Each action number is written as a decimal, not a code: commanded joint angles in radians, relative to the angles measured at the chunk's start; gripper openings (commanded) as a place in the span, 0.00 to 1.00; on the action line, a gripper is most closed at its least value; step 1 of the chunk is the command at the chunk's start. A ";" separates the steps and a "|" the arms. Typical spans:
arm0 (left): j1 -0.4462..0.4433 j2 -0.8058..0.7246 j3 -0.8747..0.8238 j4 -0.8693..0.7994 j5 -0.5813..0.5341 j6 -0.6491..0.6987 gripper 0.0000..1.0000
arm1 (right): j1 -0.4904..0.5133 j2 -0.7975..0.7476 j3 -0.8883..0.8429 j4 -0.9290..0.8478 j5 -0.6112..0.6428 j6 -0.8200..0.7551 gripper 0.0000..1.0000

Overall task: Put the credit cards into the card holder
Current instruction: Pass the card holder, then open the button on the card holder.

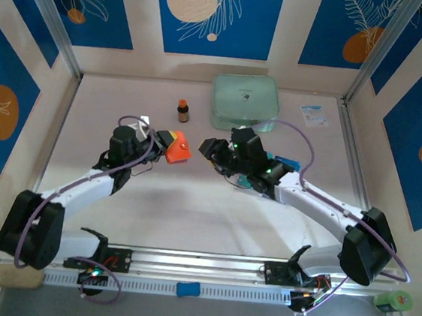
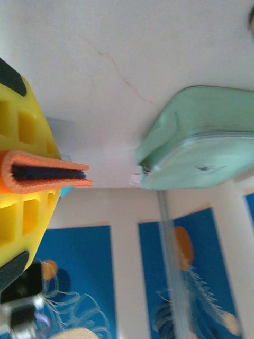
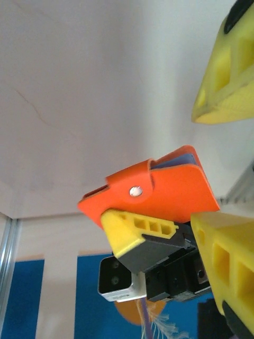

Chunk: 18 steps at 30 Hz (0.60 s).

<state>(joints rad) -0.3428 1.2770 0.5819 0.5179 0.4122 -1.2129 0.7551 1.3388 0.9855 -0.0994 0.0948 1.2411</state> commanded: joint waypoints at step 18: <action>-0.001 0.073 0.067 0.030 0.196 0.155 0.00 | 0.094 0.293 0.412 -0.357 0.128 -0.601 0.62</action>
<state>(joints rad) -0.3428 1.3510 0.6209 0.5274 0.5774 -1.0775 0.8410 1.6169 1.3571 -0.4248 0.1925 0.6857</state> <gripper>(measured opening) 0.119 0.625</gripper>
